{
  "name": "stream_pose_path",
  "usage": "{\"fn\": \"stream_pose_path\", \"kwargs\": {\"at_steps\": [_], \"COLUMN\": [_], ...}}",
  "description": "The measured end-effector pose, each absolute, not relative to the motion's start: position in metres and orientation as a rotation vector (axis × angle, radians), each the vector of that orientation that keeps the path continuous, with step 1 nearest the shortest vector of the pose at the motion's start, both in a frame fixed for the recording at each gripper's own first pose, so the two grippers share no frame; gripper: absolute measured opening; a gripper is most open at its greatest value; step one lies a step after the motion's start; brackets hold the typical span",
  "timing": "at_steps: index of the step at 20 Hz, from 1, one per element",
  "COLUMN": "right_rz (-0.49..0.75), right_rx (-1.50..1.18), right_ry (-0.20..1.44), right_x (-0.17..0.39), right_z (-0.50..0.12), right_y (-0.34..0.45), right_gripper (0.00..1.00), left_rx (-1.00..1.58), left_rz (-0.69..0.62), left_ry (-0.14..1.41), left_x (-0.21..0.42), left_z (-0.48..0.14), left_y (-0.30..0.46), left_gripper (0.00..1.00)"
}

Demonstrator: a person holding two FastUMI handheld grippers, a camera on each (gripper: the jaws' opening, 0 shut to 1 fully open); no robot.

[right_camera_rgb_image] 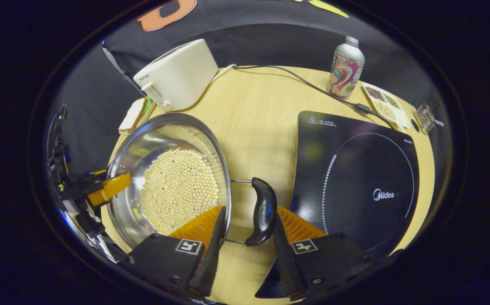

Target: First push the handle of the pot to place it horizontally, then grasp the pot with both hands and set it on the induction cooktop.

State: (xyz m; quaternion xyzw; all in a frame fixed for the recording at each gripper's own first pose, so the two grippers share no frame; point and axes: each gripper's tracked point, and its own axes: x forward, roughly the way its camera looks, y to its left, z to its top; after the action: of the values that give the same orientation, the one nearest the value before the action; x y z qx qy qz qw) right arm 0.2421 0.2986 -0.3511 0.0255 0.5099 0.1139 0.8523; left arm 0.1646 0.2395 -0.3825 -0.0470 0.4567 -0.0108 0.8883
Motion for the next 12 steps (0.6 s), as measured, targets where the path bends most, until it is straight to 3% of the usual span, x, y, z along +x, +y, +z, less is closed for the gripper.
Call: {"fn": "stream_pose_path", "kwargs": {"at_steps": [1, 2, 12], "right_rz": [0.245, 0.246, 0.241], "right_rx": [0.041, 0.036, 0.024], "right_ry": [1.075, 1.076, 1.088], "right_x": [0.241, 0.242, 0.255], "right_z": [-0.352, -0.353, -0.355], "right_y": [0.297, 0.296, 0.296], "right_gripper": [0.65, 0.74, 0.71], "left_rx": [-0.096, -0.097, -0.118], "left_rz": [-0.026, -0.03, -0.086], "left_ry": [0.947, 0.945, 0.943], "left_x": [0.164, 0.165, 0.169], "left_z": [-0.382, -0.382, -0.385], "left_y": [0.239, 0.239, 0.239], "left_gripper": [0.69, 0.69, 0.68]}}
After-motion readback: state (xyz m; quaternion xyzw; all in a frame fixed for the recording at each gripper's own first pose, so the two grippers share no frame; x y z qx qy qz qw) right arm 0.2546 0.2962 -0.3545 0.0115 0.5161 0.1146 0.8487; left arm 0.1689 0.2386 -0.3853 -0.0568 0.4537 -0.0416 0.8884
